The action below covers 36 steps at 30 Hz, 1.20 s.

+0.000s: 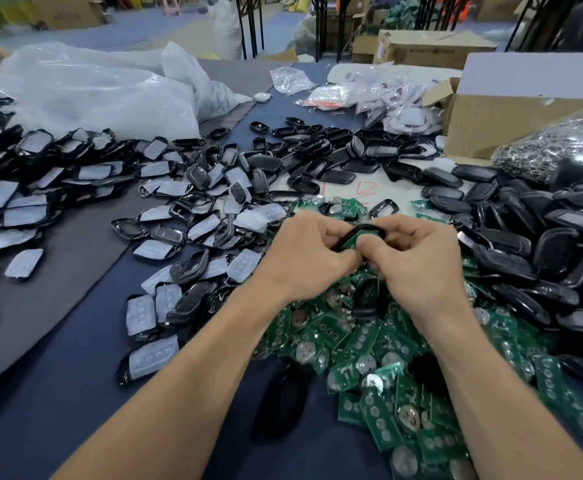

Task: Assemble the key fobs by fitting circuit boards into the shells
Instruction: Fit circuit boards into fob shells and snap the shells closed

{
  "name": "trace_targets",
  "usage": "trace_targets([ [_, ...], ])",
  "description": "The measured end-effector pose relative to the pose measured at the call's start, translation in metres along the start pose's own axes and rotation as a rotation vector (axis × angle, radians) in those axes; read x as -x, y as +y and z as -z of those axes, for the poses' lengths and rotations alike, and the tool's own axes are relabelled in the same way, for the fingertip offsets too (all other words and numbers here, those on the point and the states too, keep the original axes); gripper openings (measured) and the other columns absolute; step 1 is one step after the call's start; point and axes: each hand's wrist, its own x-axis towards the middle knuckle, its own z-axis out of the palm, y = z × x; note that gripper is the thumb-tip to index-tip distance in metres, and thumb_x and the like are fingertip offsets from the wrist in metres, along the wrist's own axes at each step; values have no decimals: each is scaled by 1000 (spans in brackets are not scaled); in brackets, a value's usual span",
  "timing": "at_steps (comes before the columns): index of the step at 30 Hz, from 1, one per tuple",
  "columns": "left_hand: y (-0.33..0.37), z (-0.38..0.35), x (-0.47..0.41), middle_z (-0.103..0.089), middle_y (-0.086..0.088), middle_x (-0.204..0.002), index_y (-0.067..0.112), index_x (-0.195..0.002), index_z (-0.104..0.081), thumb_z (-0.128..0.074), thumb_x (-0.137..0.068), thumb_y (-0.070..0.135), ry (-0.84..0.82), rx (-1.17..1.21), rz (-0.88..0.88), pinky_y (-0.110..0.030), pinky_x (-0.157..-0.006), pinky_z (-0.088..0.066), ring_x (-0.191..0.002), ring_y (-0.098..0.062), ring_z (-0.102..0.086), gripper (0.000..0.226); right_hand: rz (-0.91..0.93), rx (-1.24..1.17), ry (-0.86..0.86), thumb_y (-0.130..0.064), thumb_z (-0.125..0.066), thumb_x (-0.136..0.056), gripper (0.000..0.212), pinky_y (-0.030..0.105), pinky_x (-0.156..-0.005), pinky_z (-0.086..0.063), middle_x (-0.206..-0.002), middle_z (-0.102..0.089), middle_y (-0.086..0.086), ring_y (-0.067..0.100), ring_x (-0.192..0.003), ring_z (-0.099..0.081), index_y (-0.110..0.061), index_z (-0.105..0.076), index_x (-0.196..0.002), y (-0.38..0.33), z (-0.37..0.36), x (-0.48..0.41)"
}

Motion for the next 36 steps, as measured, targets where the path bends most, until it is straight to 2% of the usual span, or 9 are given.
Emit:
trace_targets([
  [4,8,13,3,-77,-4,-68,37,-78,-80,-78,-82,9,72,15,40,-44,-59,-59,-59,-23,-70,28,-14,96,36,-35,-78,-79,19,48,-67,-64,-77,-78,-7,21,-62,-73,-36,-77,-98,-19,-5,14],
  [7,15,33,8,-79,-5,-74,17,-85,-81,-78,-86,2,240,227,116,-28,-58,-61,-65,-20,-77,16,30,223,52,-35,-75,-85,22,42,-62,-65,-84,-77,-20,23,-63,-73,-40,-75,-107,-38,-12,25],
  [10,17,64,22,-79,-8,-73,17,-77,-80,-77,-87,1,394,371,164,-19,-55,-57,-62,-17,-75,19,99,294,-61,-22,-74,-90,21,29,-68,-63,-80,-72,-31,9,-73,-73,-43,-74,-90,-55,-28,40],
  [13,8,97,46,-77,-8,-72,17,-70,-80,-74,-90,0,528,484,198,-21,-53,-56,-58,-16,-71,27,121,367,-221,-15,-73,-90,20,8,-67,-52,-77,-73,-24,-8,-72,-66,-34,-80,-89,-64,-62,54],
  [19,-24,147,95,-77,-9,-73,4,-94,-69,-66,-93,-6,814,647,318,-23,-57,-58,-59,-19,-71,10,379,654,-519,-18,-69,-86,9,34,-78,-48,-82,-71,6,28,-91,-56,-18,-77,-84,-71,-155,80],
  [23,-41,154,121,-78,-10,-76,5,-90,-66,-62,-93,-6,883,703,342,-25,-63,-61,-66,-20,-74,12,445,828,-570,-24,-72,-84,16,35,-95,-39,-103,-69,2,27,-110,-49,-18,-70,-100,-64,-188,89],
  [27,-52,150,133,-78,-11,-76,6,-85,-65,-59,-93,-6,885,711,386,-25,-62,-61,-65,-22,-74,16,387,908,-551,-26,-70,-83,28,39,-96,-32,-116,-65,2,28,-117,-50,-20,-63,-110,-60,-185,90],
  [32,-58,144,128,-77,-11,-75,7,-83,-67,-60,-92,-7,849,678,436,-26,-61,-60,-66,-23,-74,18,345,866,-451,-40,-51,-101,20,44,-93,-33,-109,-67,0,30,-109,-52,-24,-60,-95,-55,-182,96],
  [36,-55,144,118,-78,-11,-74,4,-86,-65,-58,-93,-7,839,677,440,-25,-60,-61,-64,-21,-74,15,238,905,-427,-36,-68,-91,26,42,-99,-29,-120,-64,-2,28,-119,-51,-24,-56,-111,-60,-188,93],
])
